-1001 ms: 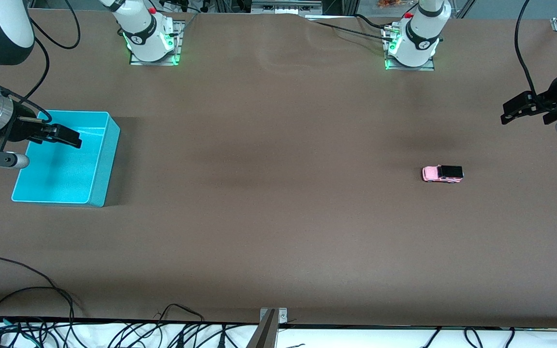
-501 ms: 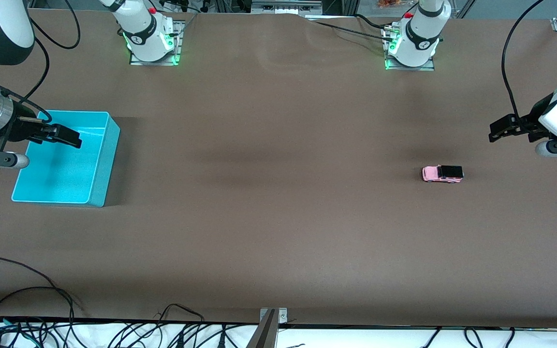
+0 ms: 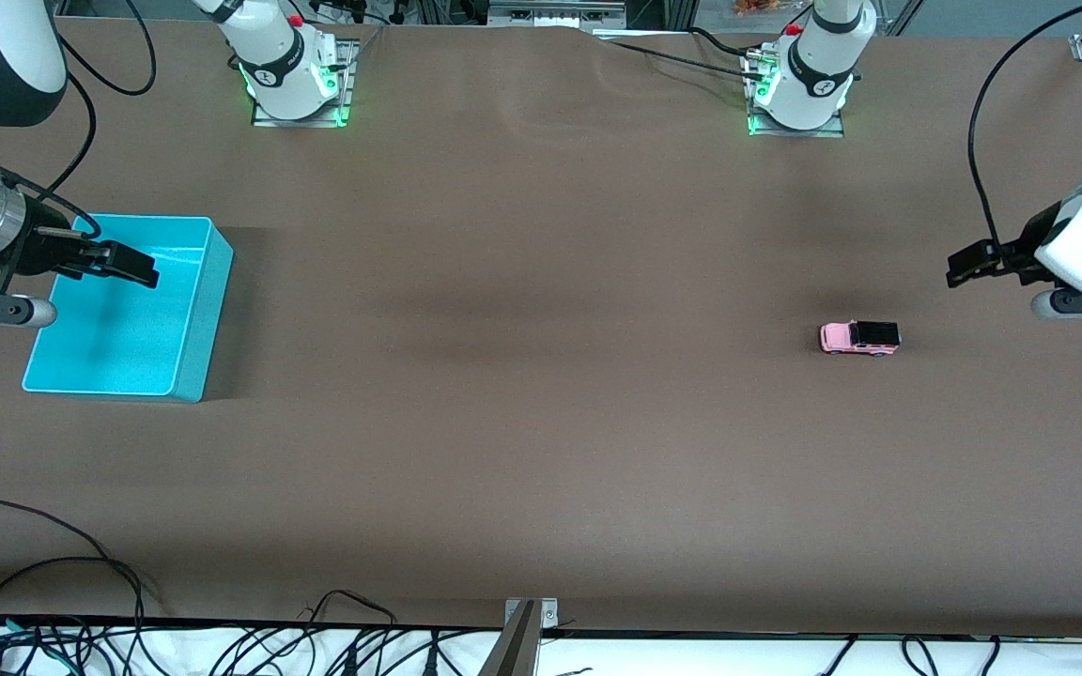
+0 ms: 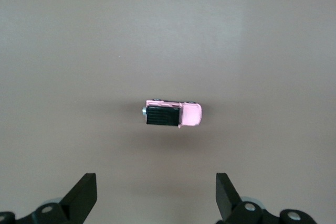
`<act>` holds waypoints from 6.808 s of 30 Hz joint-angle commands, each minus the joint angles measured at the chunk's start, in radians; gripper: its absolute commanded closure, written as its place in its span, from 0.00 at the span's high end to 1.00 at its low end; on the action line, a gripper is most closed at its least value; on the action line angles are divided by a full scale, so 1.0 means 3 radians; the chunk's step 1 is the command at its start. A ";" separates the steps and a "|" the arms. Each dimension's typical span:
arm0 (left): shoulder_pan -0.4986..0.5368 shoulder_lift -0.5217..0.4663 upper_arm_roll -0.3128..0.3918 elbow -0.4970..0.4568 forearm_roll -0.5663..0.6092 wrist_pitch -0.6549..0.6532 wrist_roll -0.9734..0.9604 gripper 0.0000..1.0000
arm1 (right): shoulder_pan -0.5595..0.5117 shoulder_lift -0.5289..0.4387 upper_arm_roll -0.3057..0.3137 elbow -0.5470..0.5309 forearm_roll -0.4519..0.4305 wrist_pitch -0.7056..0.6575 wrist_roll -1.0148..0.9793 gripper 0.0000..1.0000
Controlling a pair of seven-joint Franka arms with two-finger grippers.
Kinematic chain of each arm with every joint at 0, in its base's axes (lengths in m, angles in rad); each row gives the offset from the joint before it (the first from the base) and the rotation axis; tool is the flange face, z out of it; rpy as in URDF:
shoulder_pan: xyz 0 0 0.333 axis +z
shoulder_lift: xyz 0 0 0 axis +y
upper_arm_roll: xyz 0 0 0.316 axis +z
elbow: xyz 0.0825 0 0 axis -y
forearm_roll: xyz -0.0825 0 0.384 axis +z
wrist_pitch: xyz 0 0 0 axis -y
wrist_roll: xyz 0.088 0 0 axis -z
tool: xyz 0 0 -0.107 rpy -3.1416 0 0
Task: Wind and store pink jeep toy
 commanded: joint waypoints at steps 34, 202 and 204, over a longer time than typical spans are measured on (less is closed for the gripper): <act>0.0028 0.0251 -0.0005 -0.1243 0.0085 0.1613 0.0047 1.00 | -0.0003 -0.0026 -0.0001 0.0015 0.0046 -0.0011 0.0008 1.00; -0.0172 0.1514 0.0859 -0.1167 0.0202 0.2892 0.5723 0.00 | -0.0003 -0.0021 -0.0001 0.0015 0.0046 -0.0001 0.0008 1.00; -0.0167 0.1524 0.0874 -0.1167 0.0202 0.2897 0.5728 0.00 | -0.0003 -0.0021 -0.0001 0.0015 0.0046 -0.0001 0.0008 1.00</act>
